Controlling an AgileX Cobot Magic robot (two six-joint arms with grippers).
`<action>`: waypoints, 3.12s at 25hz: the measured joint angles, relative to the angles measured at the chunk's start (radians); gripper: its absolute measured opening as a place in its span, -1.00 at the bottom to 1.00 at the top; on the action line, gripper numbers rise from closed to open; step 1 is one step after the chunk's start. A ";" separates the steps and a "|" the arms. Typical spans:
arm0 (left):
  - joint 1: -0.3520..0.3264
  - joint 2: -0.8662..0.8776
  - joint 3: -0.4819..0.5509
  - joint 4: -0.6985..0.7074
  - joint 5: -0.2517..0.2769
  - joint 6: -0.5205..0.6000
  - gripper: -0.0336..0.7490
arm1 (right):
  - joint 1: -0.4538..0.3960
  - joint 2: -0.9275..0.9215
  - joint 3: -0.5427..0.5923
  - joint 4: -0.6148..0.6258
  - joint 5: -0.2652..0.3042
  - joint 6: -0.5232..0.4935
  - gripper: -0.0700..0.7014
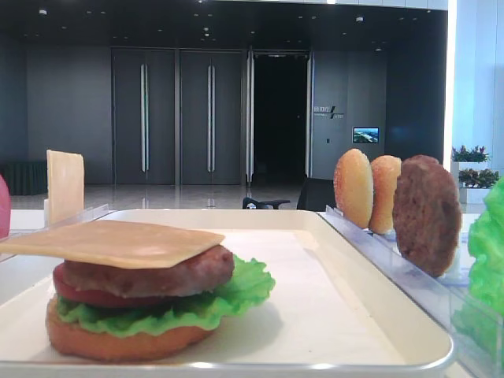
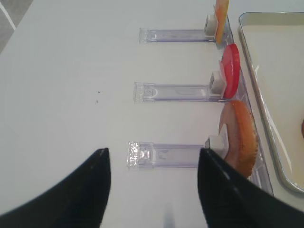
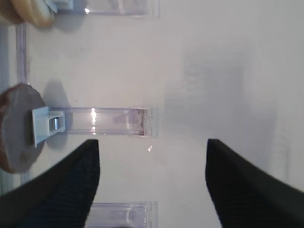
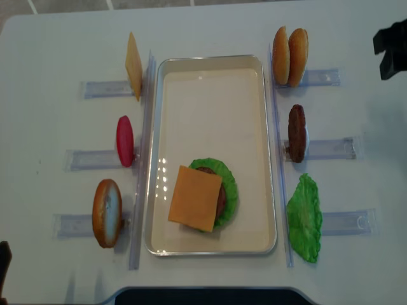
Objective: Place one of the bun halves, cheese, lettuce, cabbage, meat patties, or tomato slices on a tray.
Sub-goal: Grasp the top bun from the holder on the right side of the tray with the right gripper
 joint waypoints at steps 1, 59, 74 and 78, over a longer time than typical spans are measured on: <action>0.000 0.000 0.000 0.000 0.000 0.000 0.22 | 0.000 0.032 -0.033 0.011 0.008 0.000 0.43; 0.000 0.000 0.000 0.000 0.000 0.000 0.02 | 0.347 0.495 -0.428 0.048 -0.165 0.306 0.43; 0.000 0.000 0.000 0.000 0.000 0.000 -0.23 | 0.339 0.529 -0.428 0.016 -0.193 0.296 0.42; 0.000 0.000 0.000 0.000 0.000 0.000 -0.31 | 0.335 0.529 -0.428 0.000 -0.202 0.293 0.42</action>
